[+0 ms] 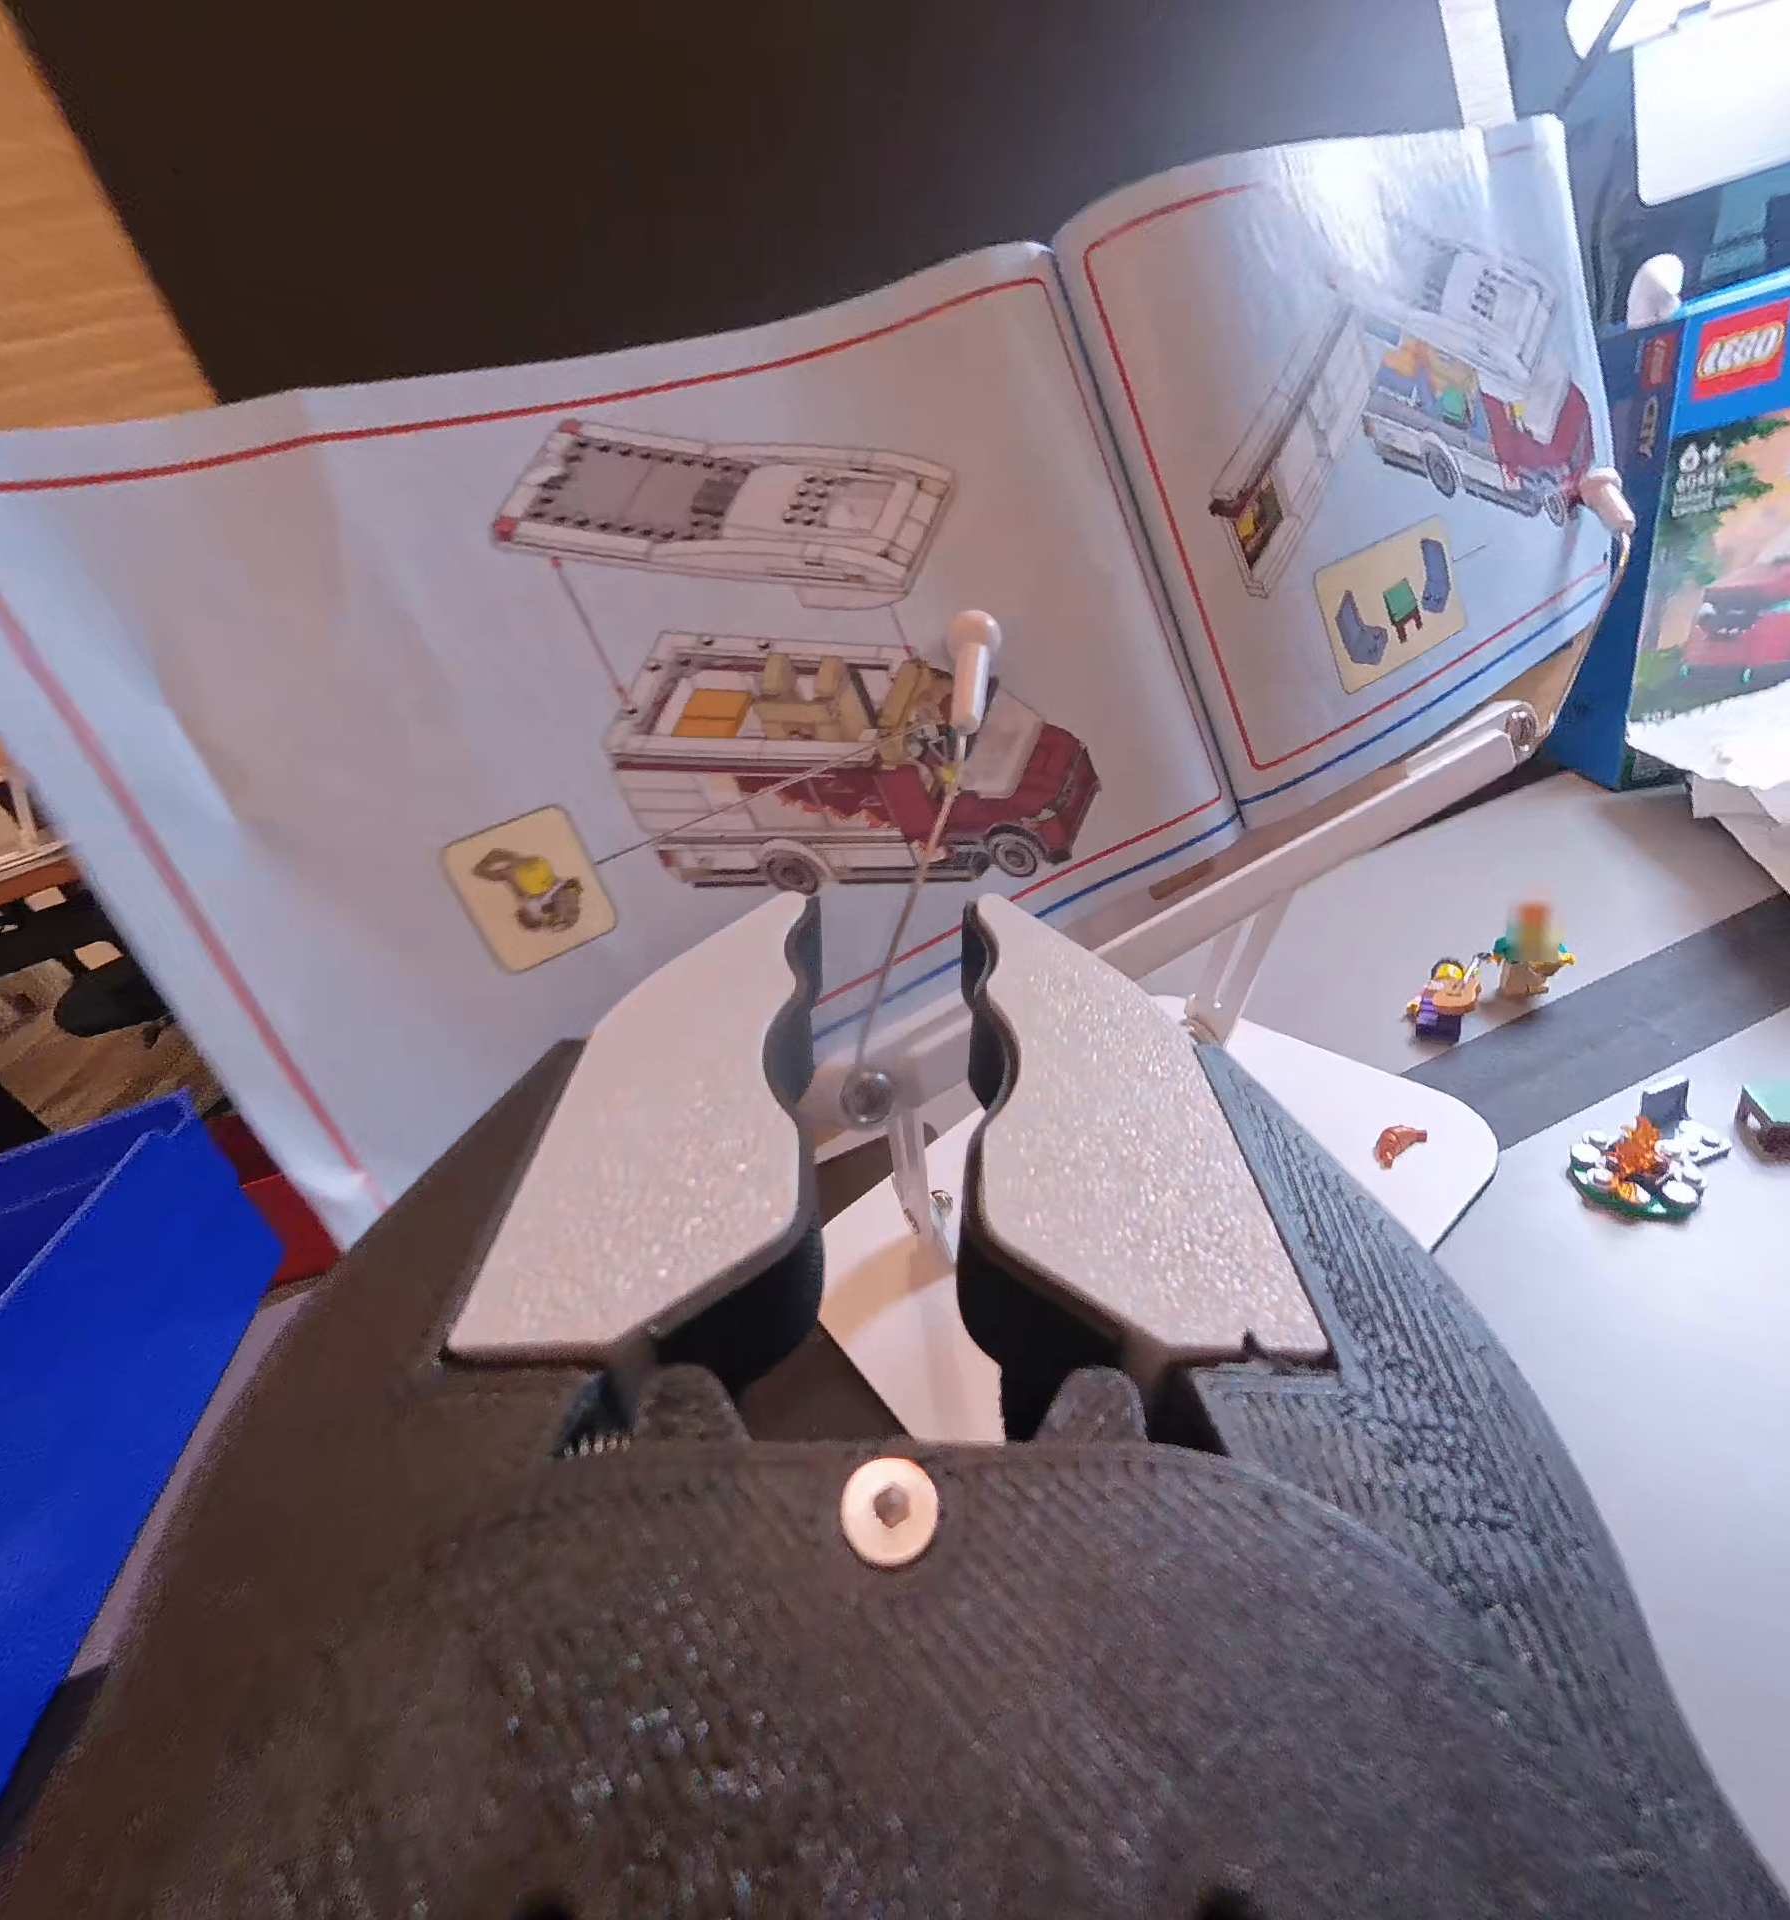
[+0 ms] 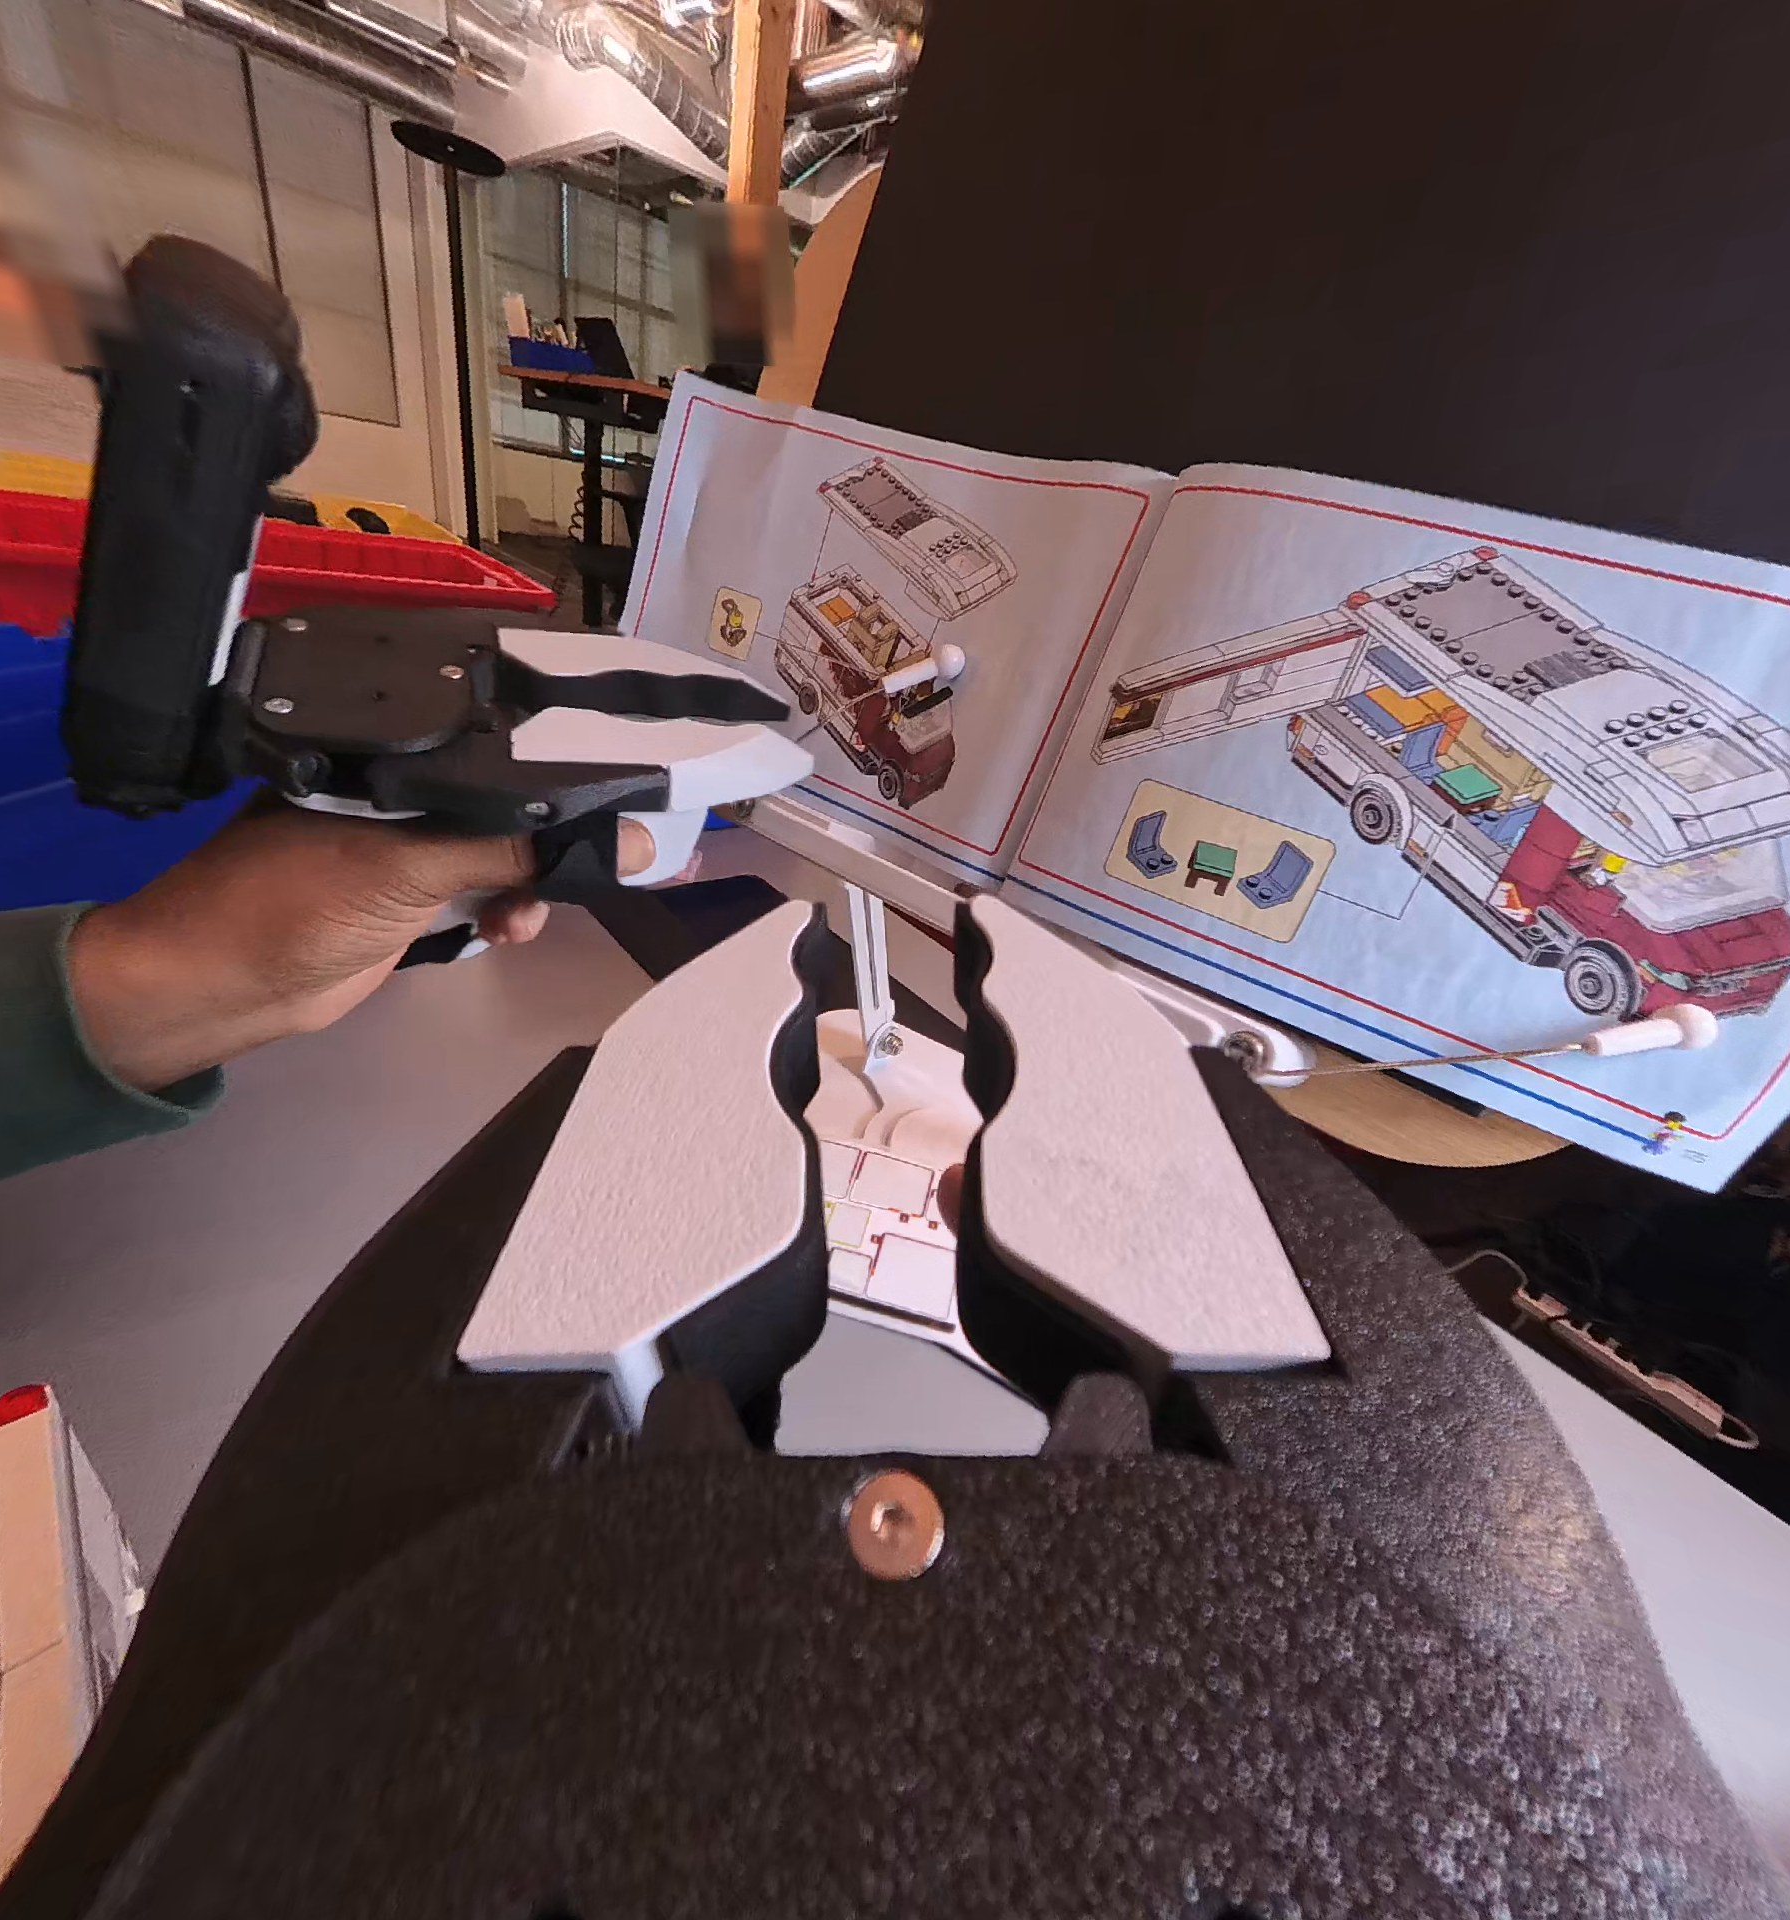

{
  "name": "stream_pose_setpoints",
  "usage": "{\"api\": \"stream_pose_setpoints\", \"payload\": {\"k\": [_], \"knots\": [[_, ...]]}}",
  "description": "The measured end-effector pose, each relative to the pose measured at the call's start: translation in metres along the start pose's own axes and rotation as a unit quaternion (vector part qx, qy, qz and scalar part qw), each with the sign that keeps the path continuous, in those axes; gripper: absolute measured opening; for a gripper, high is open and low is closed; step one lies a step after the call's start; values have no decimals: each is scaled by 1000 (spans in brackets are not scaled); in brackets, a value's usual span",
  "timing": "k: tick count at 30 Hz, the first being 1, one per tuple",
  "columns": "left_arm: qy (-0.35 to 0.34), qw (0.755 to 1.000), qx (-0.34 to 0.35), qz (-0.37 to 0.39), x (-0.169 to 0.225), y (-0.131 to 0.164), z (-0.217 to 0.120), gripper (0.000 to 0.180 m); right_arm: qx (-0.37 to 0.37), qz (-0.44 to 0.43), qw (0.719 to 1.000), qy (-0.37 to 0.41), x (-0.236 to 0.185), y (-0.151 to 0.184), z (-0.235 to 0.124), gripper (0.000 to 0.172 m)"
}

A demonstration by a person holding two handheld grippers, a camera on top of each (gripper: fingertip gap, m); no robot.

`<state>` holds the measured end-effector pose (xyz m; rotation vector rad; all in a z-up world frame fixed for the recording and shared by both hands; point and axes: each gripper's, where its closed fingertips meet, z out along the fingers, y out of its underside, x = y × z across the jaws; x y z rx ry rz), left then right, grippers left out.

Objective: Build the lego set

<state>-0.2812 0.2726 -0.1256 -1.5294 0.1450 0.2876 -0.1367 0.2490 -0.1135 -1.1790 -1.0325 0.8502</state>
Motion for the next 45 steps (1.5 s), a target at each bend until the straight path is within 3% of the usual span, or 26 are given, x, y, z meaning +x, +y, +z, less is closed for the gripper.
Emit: {"api": "stream_pose_setpoints", "payload": {"k": [4, 10, 15, 20, 24, 26, 31, 45], "knots": [[3, 999, -11, 51, 8, 3, 11, 3, -7, -8, 1000, -5, -3, 4, 2, 22], [41, 986, -23, 158, 18, 8, 10, 3, -20, 5, 1000, -12, -4, 13, 5, 22], [33, 968, -36, 248, 22, 11, 8, 4, -18, -10, 1000, -12, -7, 11, 4, 22], [41, 995, 26, 83, 14, -15, -4, 2, 1, 5, 1000, 5, 2, -1, -1, 22], [-72, 995, 48, -41, -41, -21, -15, 0, 6, 14, 1000, 8, 5, -4, -3, 22], [-80, 993, 34, -74, -51, -14, -16, 0, 6, 11, 1000, 6, 3, -3, -3, 22], [-82, 995, 18, -63, -50, -6, -13, 0, -4, 7, 1000, 0, -1, 2, 0, 22], [-1, 1000, 20, -11, 23, -13, -2, 0, -8, 23, 999, 35, 26, 9, -4, 22]]}}
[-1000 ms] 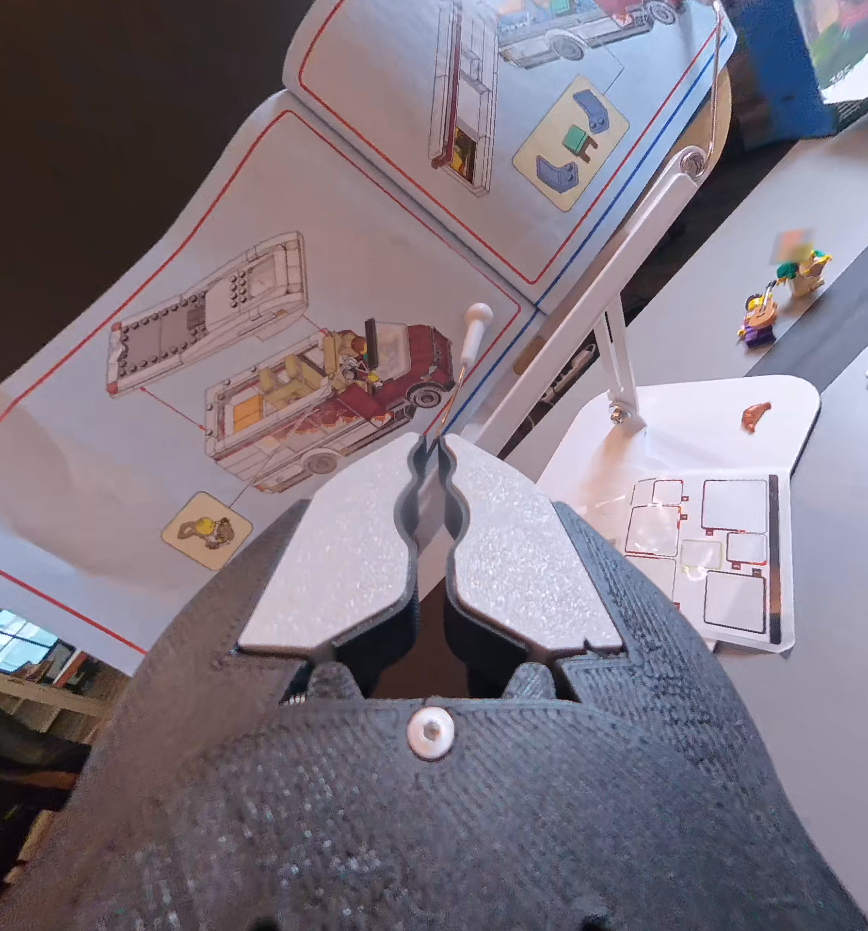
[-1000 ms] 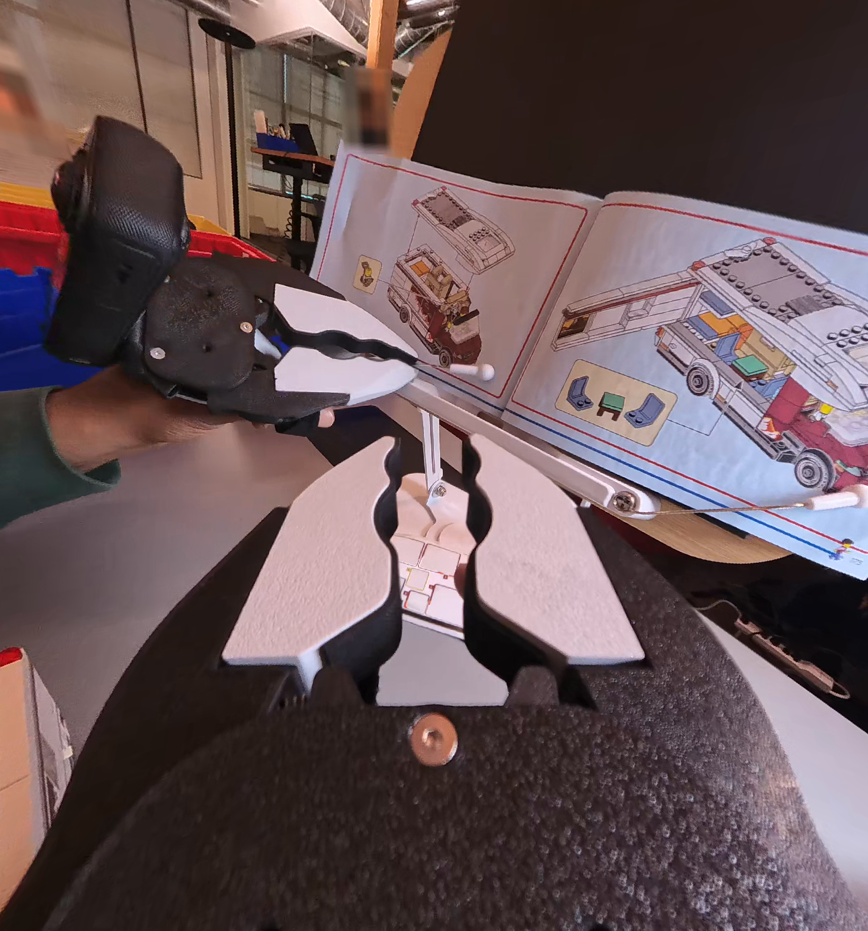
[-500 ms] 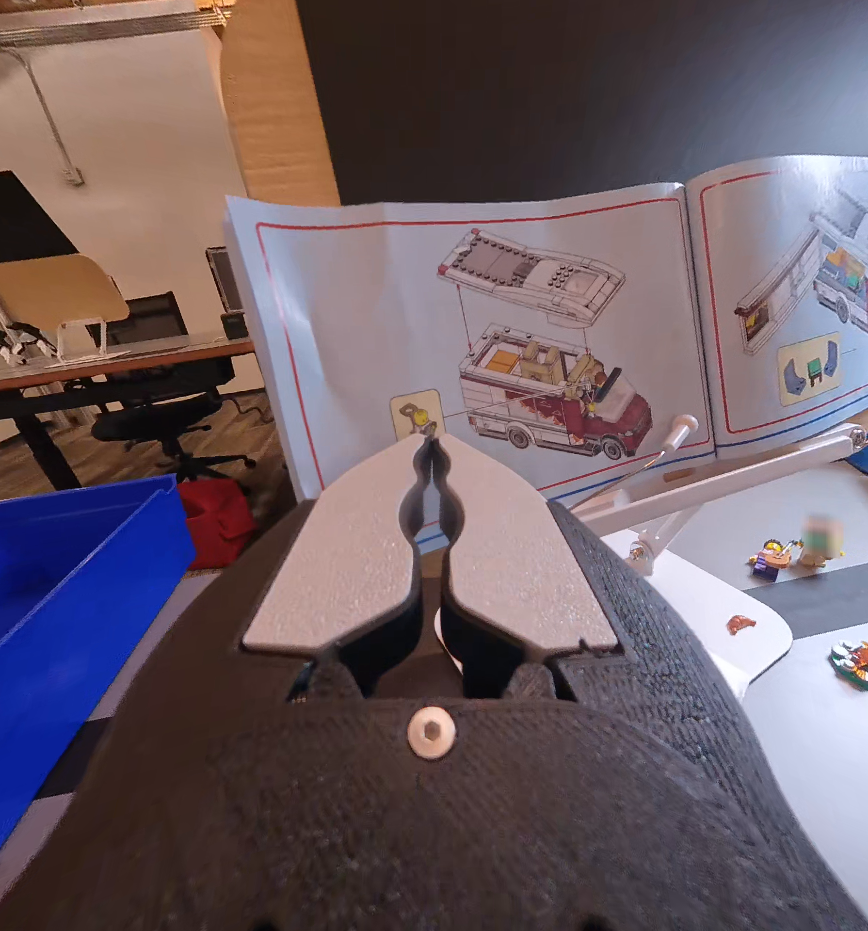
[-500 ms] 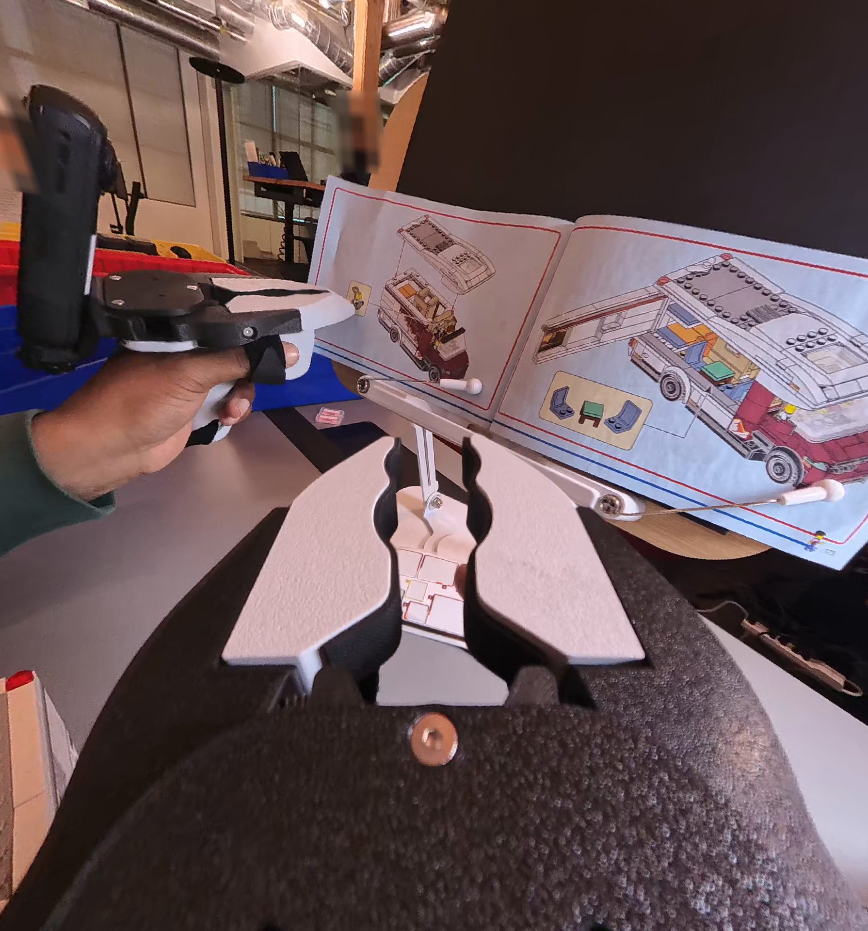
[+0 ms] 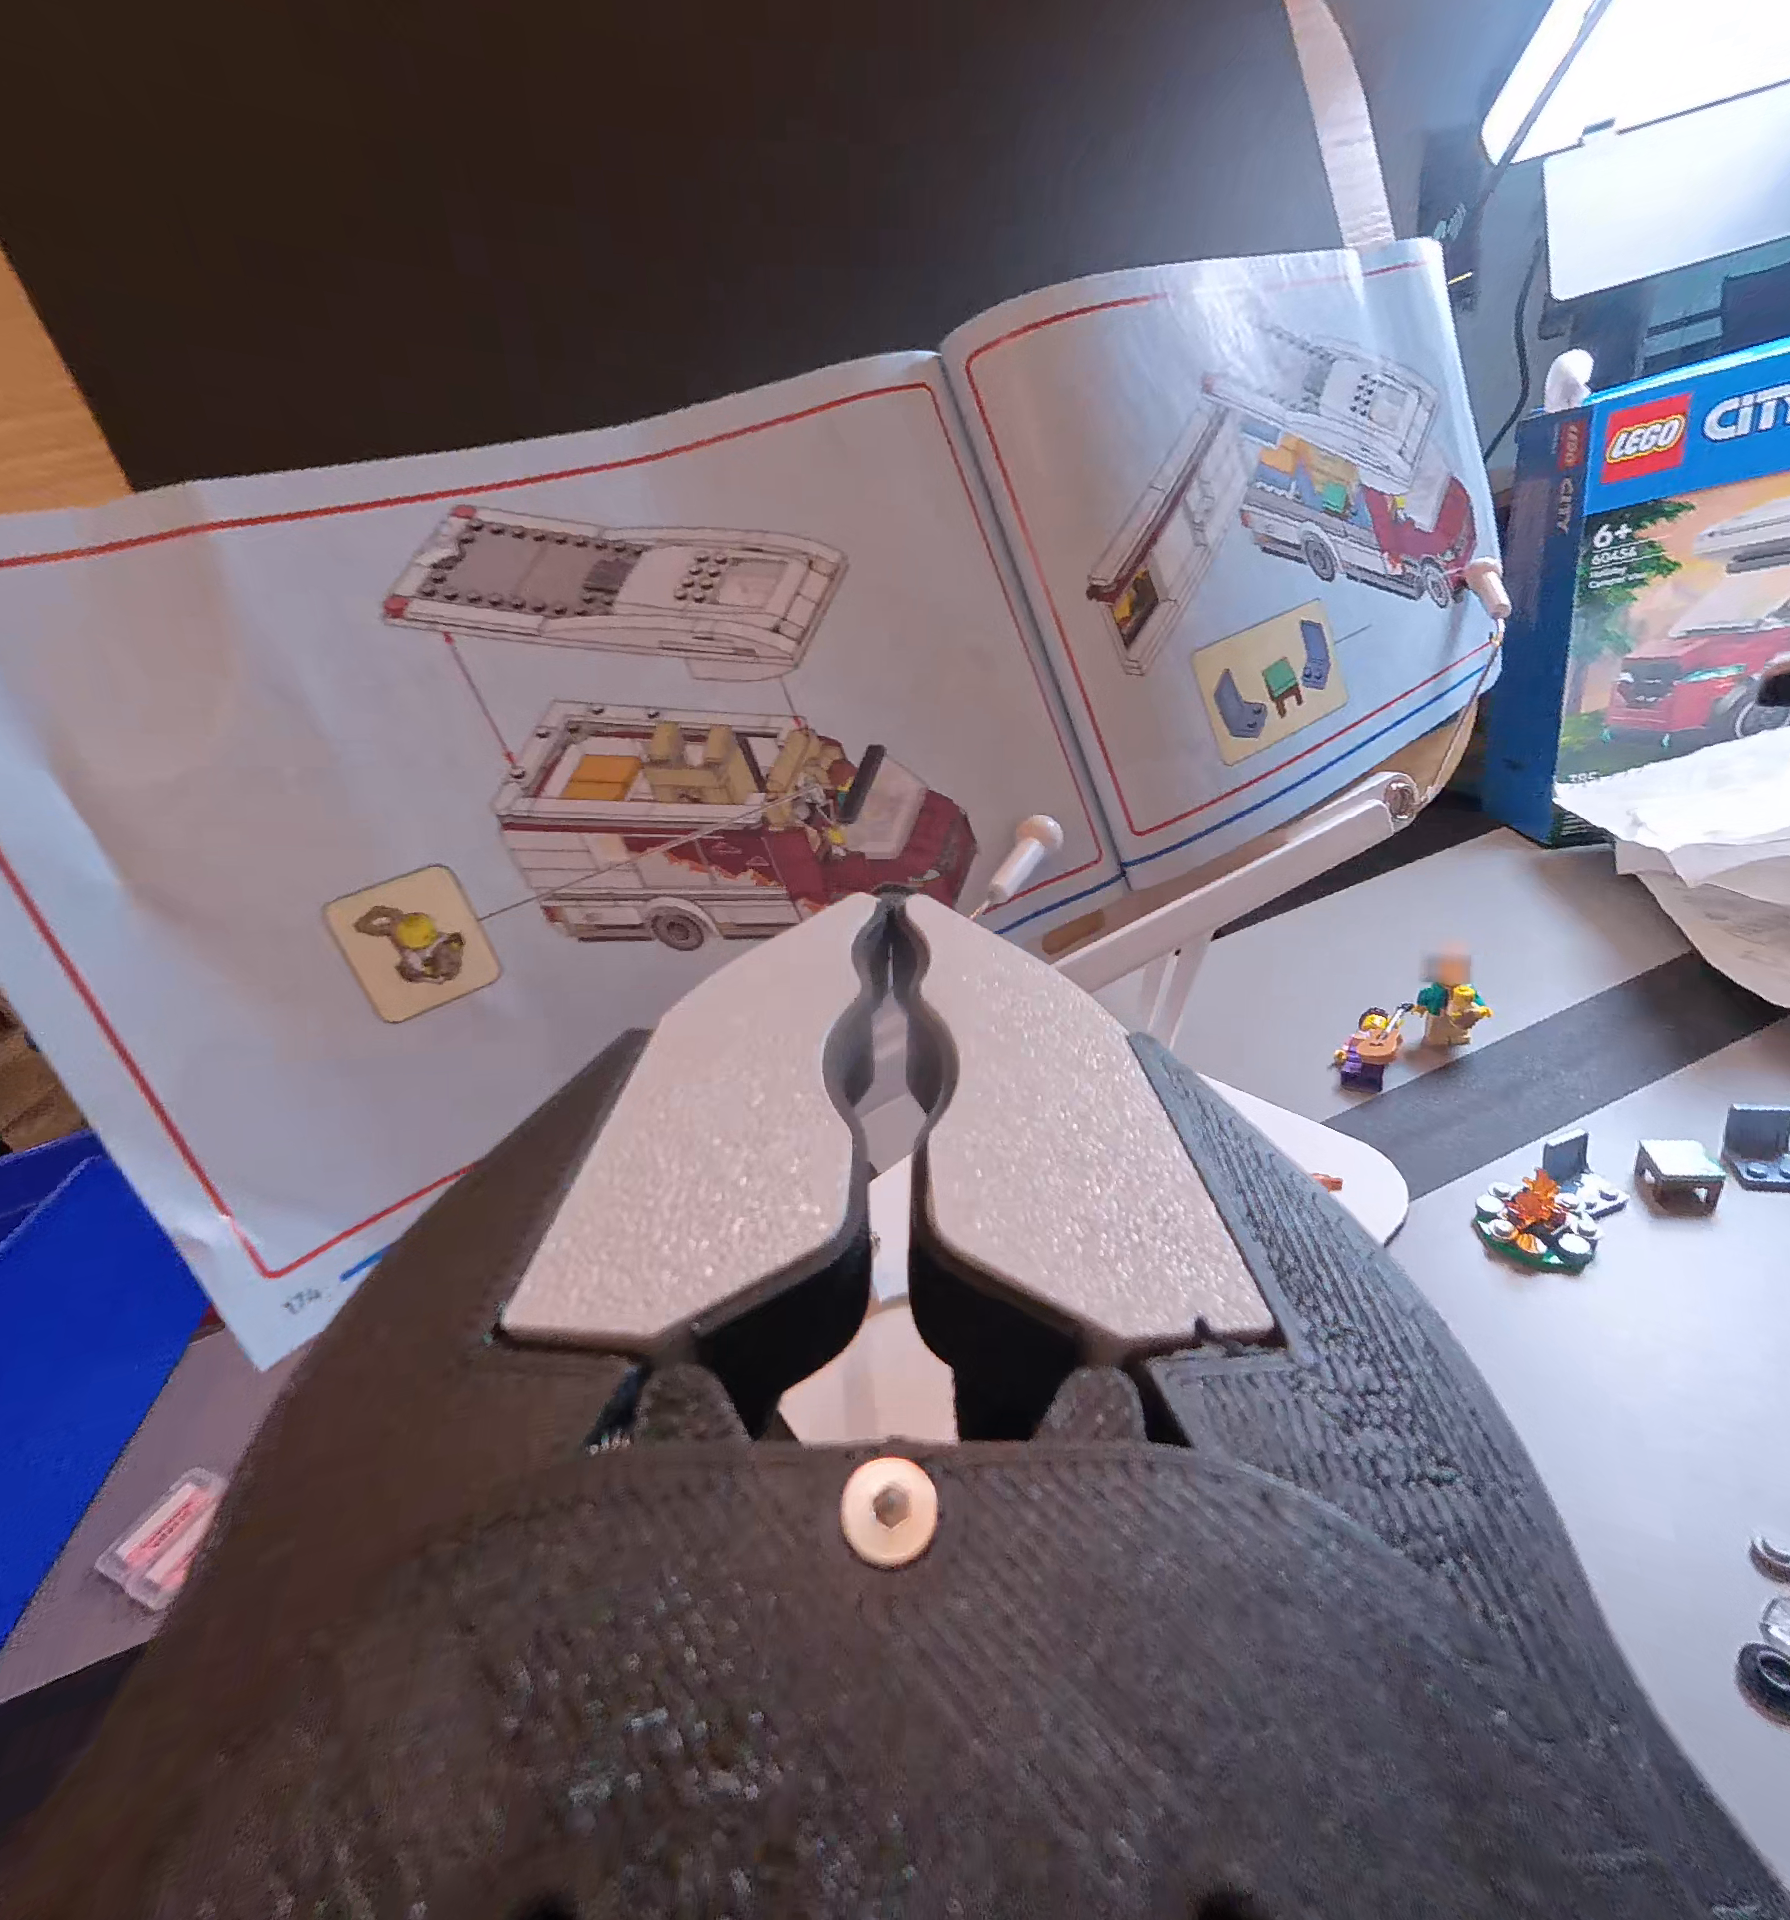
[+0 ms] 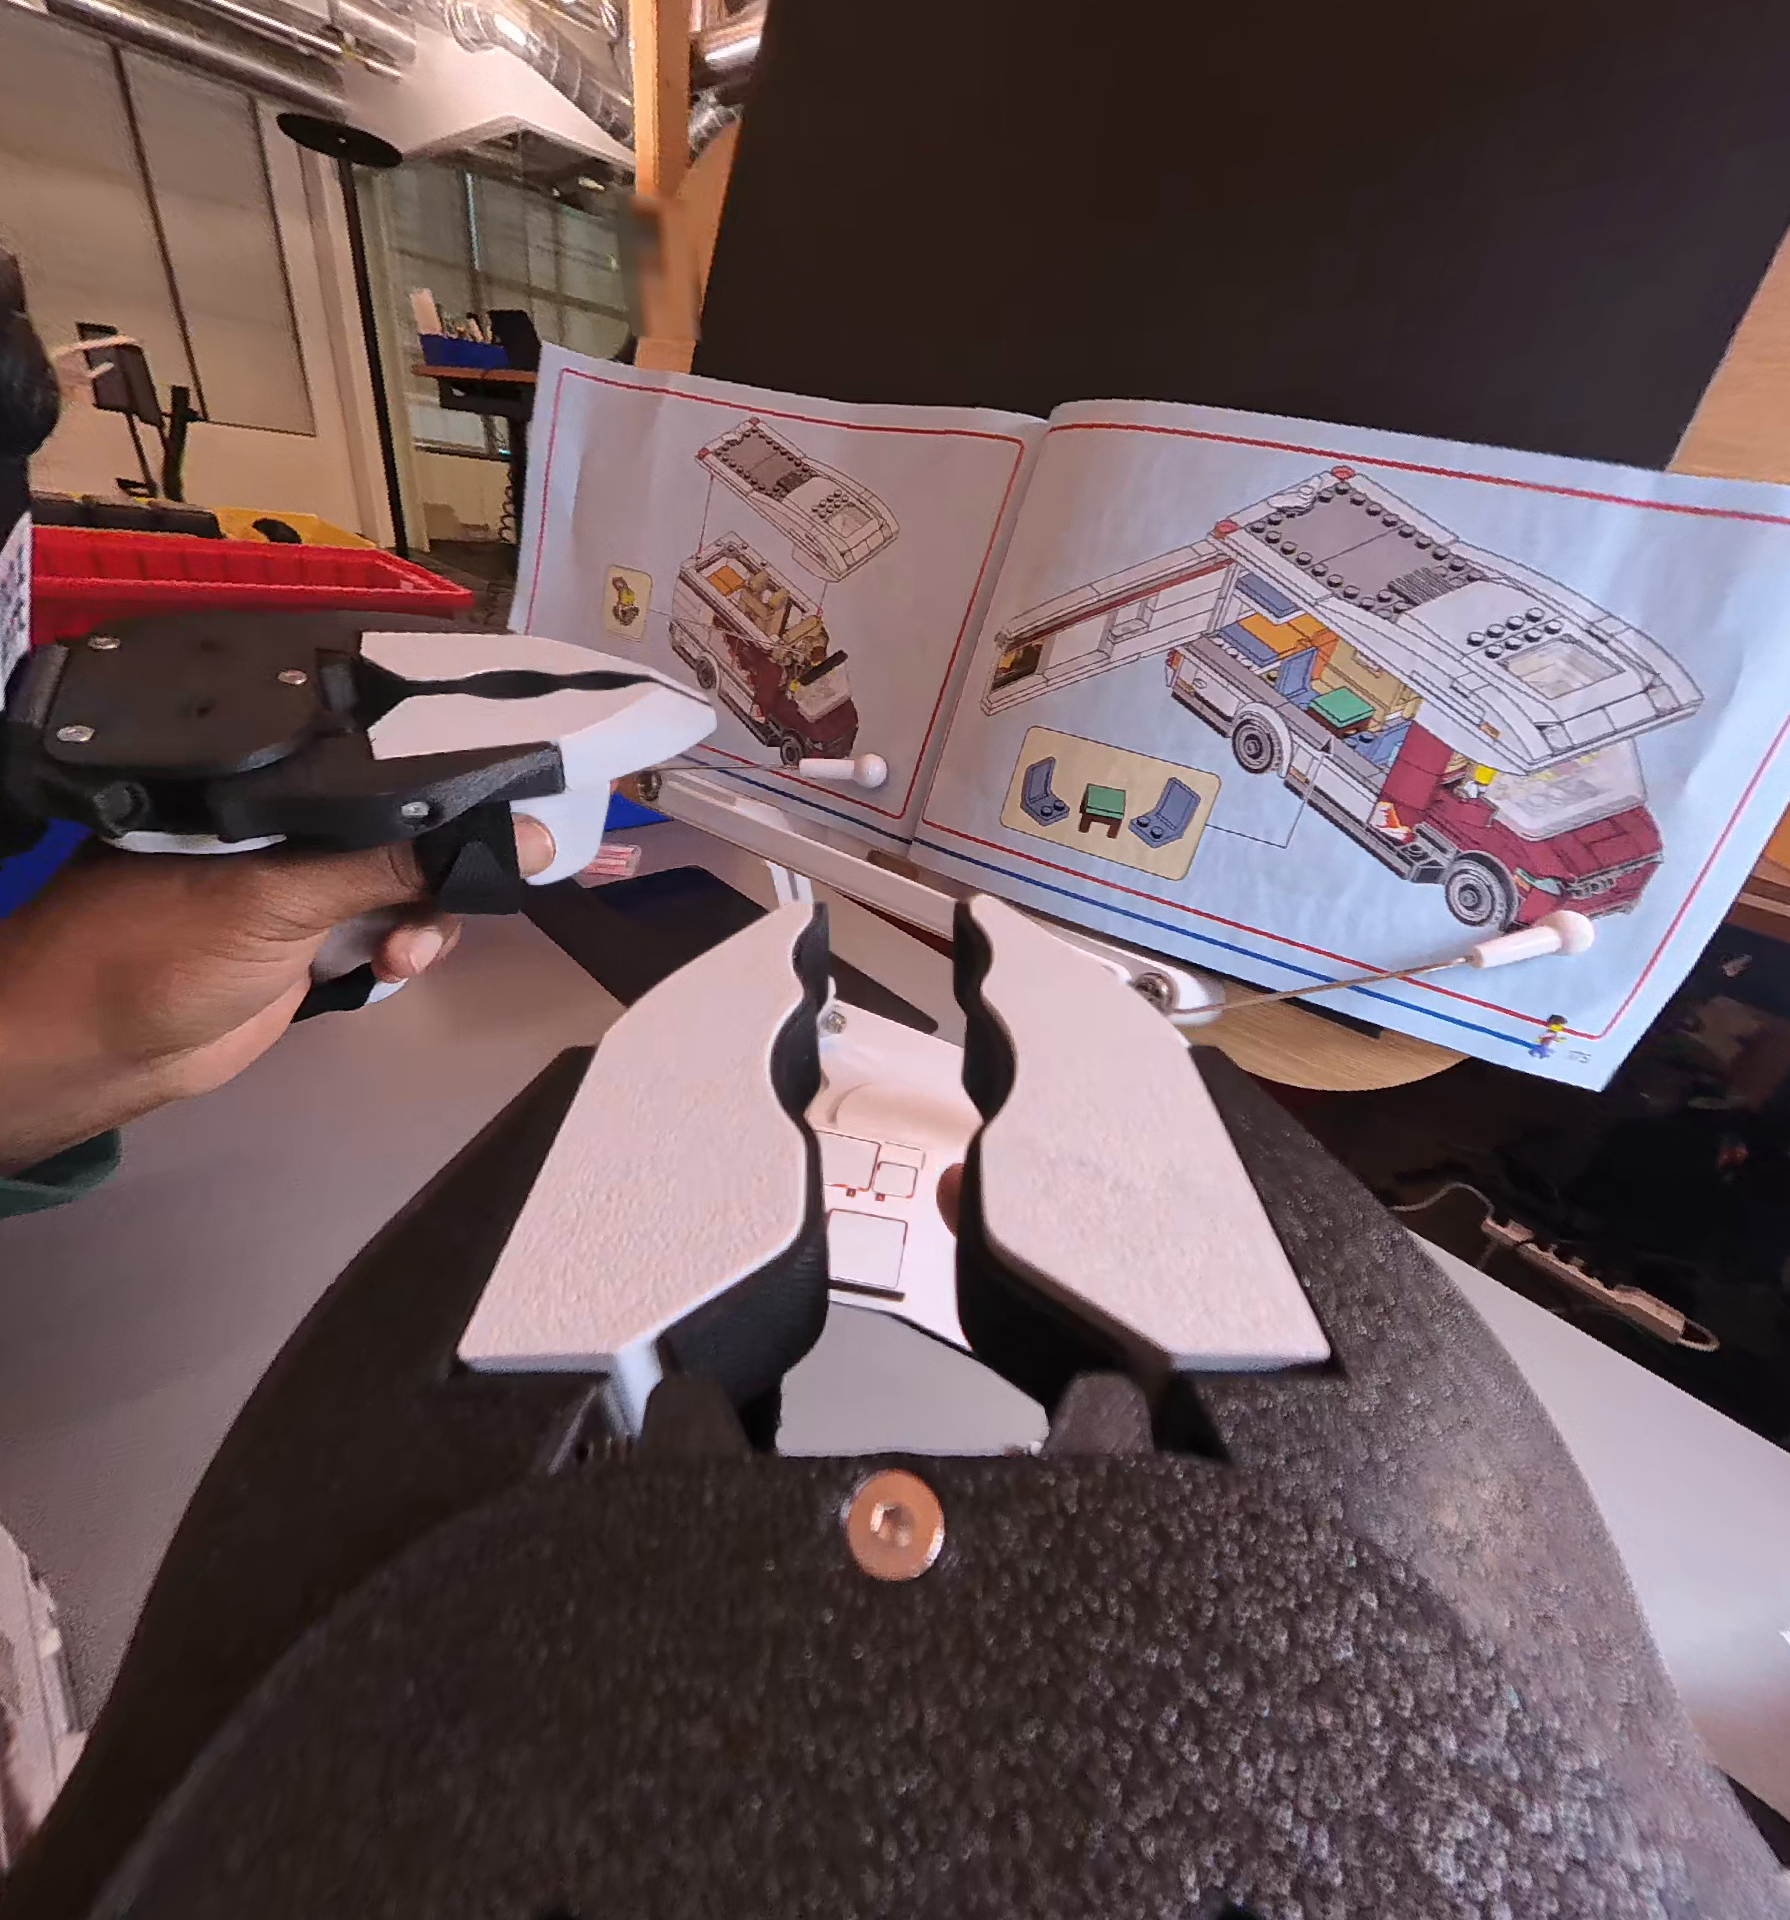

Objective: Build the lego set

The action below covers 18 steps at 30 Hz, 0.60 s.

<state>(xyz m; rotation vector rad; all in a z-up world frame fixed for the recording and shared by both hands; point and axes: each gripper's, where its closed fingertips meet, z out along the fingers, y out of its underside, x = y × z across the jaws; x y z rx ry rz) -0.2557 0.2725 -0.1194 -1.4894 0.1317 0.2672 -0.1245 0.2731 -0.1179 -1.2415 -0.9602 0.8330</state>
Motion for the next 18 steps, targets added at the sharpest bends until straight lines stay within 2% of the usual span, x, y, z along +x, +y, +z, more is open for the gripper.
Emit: {"api": "stream_pose_setpoints", "payload": {"k": [7, 11, 15, 18], "knots": [[19, 1000, -4, 11, 21, 4, 2, 0, -7, 1, 999, 53, 28, 12, 1, 23], [28, 999, -4, 20, 29, 5, 2, 0, -15, 7, 993, 117, 65, 20, 5, 29], [28, 999, -1, 30, 30, 6, 2, 0, -16, 74, 985, 153, 104, 20, 12, 41], [32, 999, -4, 27, 32, 10, 3, 0, -21, 112, 981, 159, 120, 25, 19, 41]]}}
